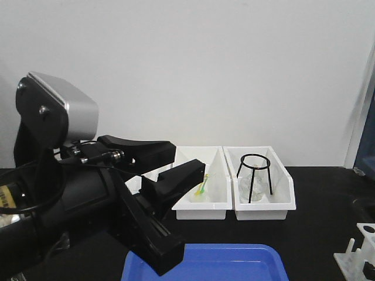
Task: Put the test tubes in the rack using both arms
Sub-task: 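Lower the test tube into a white rack hole and open the right gripper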
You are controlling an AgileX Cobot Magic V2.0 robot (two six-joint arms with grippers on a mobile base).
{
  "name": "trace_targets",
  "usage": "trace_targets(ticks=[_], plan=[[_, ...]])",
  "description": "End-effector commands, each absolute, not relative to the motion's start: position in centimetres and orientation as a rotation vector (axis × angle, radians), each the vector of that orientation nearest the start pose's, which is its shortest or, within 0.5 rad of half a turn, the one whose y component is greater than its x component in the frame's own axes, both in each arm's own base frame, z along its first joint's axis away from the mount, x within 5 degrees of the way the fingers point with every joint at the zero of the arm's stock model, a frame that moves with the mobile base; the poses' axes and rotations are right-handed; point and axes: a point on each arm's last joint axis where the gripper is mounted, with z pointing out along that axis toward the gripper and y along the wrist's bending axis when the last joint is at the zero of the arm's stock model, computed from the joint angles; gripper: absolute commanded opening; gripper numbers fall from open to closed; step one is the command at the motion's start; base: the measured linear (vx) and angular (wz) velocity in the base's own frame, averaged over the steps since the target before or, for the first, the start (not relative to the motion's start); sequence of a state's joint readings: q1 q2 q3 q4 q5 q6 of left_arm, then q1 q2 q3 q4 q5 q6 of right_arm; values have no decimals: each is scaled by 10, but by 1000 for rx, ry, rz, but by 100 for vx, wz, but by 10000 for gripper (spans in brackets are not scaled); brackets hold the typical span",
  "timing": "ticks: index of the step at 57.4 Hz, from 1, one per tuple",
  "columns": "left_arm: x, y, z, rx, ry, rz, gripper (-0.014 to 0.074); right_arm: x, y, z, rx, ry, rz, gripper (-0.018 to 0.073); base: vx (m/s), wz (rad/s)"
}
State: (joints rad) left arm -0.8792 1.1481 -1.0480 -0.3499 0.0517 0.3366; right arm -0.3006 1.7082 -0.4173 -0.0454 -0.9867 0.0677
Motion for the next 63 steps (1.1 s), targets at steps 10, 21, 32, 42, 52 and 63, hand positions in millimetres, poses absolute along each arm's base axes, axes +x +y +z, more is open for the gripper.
trace_targets(ticks=[10,21,32,42,52,63], plan=[[161,-196,432,636,1407,-719,393,268,-80,182,232,1546,-175,517,0,0],[161,-196,432,636,1407,-719,393,264,-79,202,218,1470,-182,523,0,0],[161,-196,432,636,1407,-719,393,250,-72,243,169,1331,-185,523,0,0],[161,-196,432,640,1410,-720,393,225,-61,287,122,1204,-160,508,0,0],[160,-198,426,687,1465,-721,368,190,-48,324,78,1187,-171,351,0,0],[157,-199,419,741,1528,-722,116,151,-37,357,45,1292,-271,13,0,0]])
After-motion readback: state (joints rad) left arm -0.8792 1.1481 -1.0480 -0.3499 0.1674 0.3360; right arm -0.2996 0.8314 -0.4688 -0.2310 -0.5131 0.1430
